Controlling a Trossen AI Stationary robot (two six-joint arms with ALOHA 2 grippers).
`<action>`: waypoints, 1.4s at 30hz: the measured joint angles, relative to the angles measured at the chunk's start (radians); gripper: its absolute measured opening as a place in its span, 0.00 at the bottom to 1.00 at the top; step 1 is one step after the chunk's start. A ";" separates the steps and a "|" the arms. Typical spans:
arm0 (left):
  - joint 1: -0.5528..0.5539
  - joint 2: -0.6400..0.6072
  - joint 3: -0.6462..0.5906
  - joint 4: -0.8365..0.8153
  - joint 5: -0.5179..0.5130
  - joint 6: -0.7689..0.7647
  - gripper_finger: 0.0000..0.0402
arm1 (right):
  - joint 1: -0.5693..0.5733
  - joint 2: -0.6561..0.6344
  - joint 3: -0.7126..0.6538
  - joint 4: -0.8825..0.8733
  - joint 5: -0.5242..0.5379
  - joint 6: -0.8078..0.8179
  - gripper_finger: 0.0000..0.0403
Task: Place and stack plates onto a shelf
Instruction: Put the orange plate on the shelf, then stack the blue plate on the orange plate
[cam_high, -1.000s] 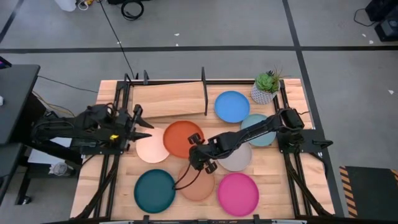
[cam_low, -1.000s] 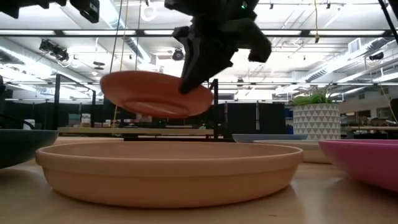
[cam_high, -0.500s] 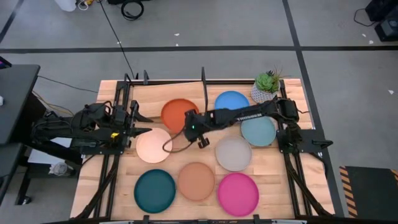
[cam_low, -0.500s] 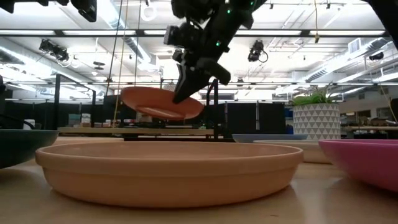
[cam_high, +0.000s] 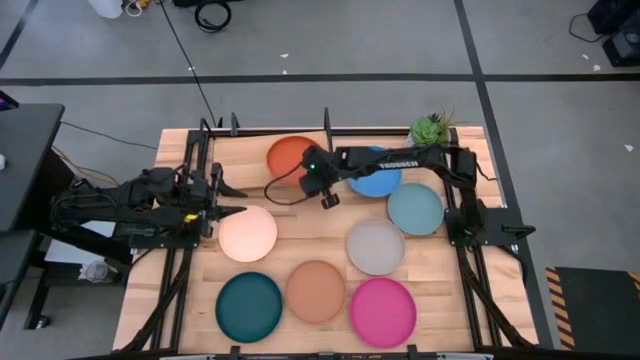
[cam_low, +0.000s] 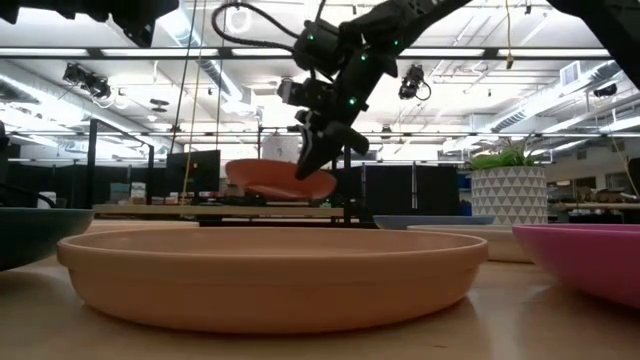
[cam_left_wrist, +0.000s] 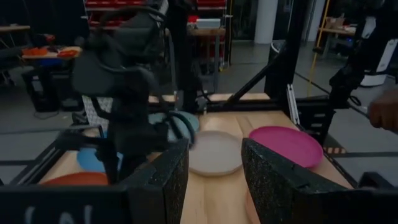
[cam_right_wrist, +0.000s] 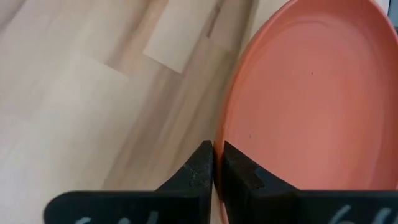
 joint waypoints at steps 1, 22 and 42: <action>0.000 0.000 0.000 -0.005 0.000 0.000 0.39 | -0.008 0.000 -0.005 0.009 -0.002 0.000 0.07; 0.000 0.000 0.000 -0.080 0.000 -0.003 0.39 | 0.113 0.001 0.091 -0.098 0.079 0.142 0.30; 0.000 0.000 0.000 -0.080 0.000 -0.056 0.39 | 0.252 0.000 0.052 -0.568 0.150 0.603 0.32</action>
